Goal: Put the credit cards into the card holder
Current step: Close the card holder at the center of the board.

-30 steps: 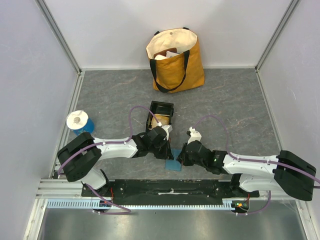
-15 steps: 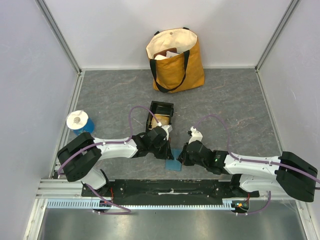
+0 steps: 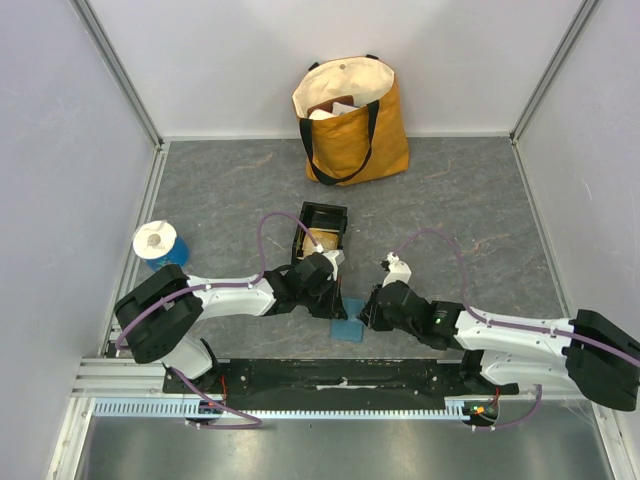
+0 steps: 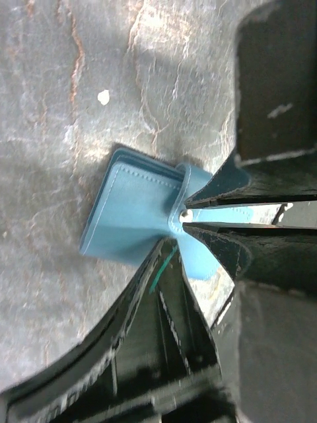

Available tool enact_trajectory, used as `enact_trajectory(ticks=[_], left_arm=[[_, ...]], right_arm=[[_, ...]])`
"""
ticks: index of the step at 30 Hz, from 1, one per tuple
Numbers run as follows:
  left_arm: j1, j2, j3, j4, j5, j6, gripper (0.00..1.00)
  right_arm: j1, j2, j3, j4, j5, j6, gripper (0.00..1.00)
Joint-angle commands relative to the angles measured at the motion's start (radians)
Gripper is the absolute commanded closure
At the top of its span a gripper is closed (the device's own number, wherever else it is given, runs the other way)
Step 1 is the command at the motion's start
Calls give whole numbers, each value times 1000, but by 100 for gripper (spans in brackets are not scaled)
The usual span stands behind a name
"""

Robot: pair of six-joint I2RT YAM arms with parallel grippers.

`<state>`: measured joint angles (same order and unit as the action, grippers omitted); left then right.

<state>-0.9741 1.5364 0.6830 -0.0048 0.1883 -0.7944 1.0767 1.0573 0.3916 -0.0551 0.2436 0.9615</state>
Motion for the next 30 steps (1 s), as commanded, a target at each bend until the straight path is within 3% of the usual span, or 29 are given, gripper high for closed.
enact_trajectory(ticks=[1,19,30], left_arm=[[-12,19,-2,-11,-21,-9,96],[-12,25,4,-11,-15,-9,97],[-11,27,3,-11,-13,-8,97]], right_arm=[[-3,49,13,-15,-10,10,80],[-6,116,30,87,-49,-33,76],[-4,99,59,58,-38,-70,77]])
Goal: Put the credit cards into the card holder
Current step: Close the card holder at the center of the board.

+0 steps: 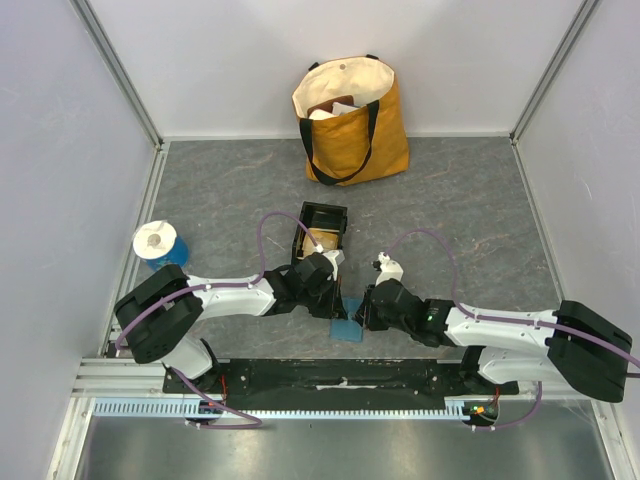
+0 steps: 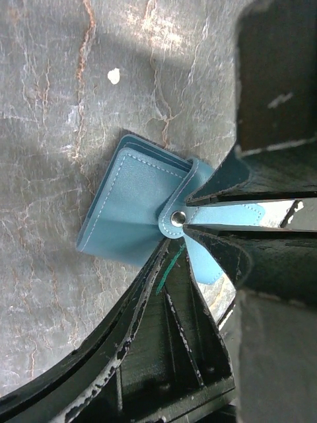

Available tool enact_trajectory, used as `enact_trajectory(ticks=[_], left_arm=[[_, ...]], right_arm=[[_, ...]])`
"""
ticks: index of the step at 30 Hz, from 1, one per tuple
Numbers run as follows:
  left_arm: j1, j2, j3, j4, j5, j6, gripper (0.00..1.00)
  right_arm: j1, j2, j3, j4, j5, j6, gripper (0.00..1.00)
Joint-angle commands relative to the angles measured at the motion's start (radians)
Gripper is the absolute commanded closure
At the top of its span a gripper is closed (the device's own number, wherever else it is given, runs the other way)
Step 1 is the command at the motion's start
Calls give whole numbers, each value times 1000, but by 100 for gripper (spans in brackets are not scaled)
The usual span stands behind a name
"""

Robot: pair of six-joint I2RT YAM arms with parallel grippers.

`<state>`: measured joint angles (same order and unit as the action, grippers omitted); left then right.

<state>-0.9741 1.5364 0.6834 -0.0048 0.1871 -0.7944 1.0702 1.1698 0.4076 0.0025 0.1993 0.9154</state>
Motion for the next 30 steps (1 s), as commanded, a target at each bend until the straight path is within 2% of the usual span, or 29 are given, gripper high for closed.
enact_trajectory(ticks=[1,7,13,25,30], left_arm=[[-12,25,1,-11,-14,-8,97],[-11,22,1,-12,-17,-8,97],[-14,21,-1,-12,-18,-8,97],[-12,21,-1,-12,-21,-9,97],[-12,19,-1,-14,-21,-9,97]], right_arm=[[1,-18,43,-1,11,-26,76],[-6,-13,57,-1,38,-39,75],[-10,42,69,-1,2,-46,76],[-7,18,43,-27,-26,-29,81],[-6,11,42,-29,-9,-27,79]])
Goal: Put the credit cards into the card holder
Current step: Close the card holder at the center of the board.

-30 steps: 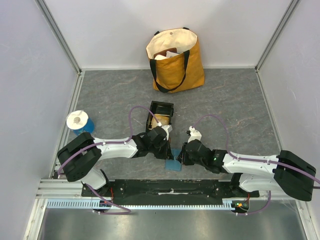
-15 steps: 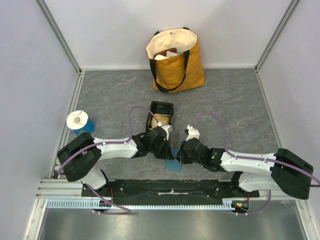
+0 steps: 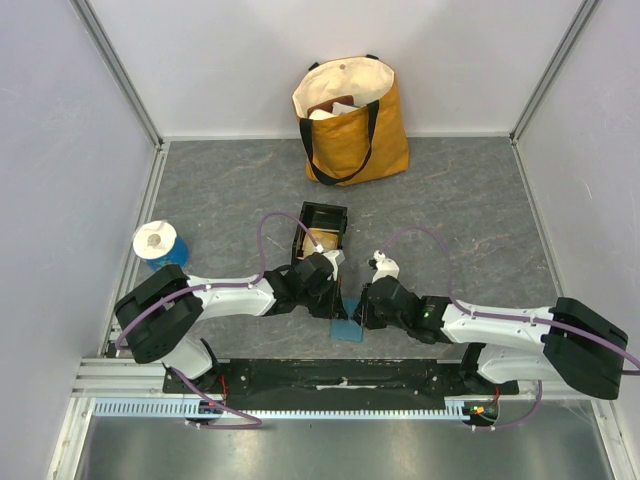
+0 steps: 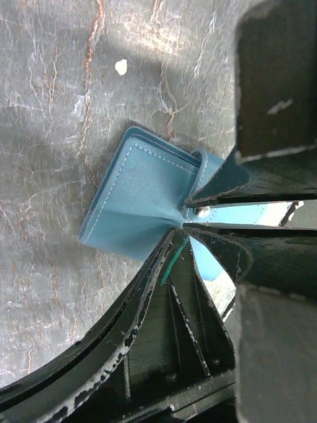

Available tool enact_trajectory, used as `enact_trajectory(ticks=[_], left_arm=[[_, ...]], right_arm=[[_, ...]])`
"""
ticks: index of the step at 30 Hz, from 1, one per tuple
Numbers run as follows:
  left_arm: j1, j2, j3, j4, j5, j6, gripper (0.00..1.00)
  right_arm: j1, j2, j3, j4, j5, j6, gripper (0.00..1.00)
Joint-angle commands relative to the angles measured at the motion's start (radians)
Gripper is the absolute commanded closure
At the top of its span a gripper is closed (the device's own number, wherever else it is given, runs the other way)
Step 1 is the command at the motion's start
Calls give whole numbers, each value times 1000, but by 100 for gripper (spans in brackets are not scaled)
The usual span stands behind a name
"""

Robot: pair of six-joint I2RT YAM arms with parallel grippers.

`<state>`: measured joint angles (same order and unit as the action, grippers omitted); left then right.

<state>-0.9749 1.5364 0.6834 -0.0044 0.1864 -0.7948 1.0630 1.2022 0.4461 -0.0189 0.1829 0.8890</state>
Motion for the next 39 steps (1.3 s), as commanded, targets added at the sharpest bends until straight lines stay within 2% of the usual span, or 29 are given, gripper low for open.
enact_trajectory(ticks=[1,7,11,22,39], left_arm=[[-11,21,-1,-13,-19,-9,97],[-11,19,-1,-14,-21,-9,97],[-11,22,1,-16,-21,-9,97],[-12,22,5,-17,-22,-9,98],[-11,22,8,-17,-18,-7,97]], right_arm=[[2,-20,6,-9,15,1,79],[3,-121,6,-52,90,-1,75],[2,-168,-7,-99,89,11,75],[3,-121,-37,-66,0,45,77],[2,-20,8,5,10,8,76]])
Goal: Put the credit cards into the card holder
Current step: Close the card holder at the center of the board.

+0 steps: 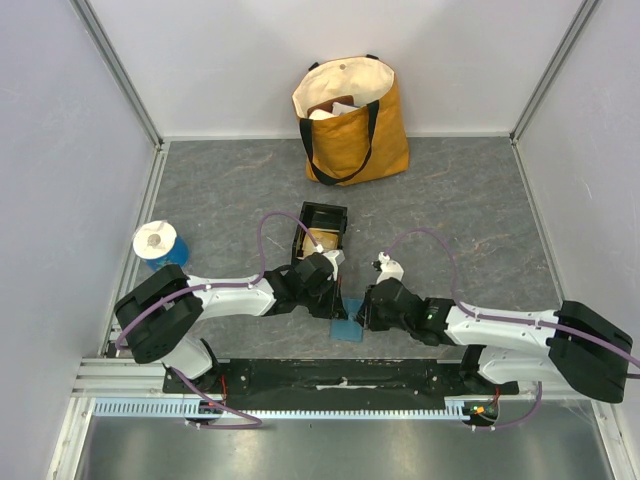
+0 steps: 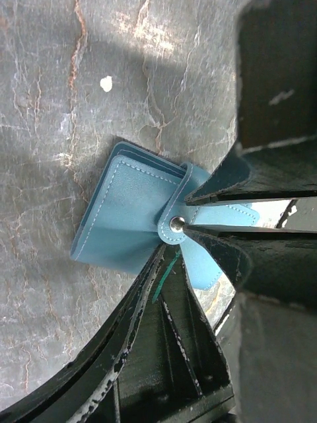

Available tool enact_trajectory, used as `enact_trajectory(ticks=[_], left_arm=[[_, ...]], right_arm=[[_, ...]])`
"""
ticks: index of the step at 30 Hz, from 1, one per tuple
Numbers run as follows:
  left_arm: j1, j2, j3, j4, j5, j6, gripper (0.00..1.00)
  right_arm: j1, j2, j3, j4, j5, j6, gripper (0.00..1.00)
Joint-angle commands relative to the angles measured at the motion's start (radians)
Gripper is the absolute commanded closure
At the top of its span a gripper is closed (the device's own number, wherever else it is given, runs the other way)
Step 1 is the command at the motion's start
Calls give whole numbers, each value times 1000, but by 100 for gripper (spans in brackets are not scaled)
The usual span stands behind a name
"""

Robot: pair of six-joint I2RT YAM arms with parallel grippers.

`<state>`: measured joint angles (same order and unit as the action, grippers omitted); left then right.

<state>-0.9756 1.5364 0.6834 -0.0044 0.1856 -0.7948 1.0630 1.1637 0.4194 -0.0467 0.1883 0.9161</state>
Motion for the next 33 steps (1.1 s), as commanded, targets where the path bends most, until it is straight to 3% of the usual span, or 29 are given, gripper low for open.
enact_trajectory(ticks=[1,15,33], left_arm=[[-11,22,11,-17,-15,-7,97],[-11,19,4,-20,-18,-7,98],[-11,21,4,-22,-18,-9,98]], right_arm=[[3,22,36,33,4,-19,76],[0,-52,44,-5,53,-34,75],[-1,30,42,31,-16,-26,77]])
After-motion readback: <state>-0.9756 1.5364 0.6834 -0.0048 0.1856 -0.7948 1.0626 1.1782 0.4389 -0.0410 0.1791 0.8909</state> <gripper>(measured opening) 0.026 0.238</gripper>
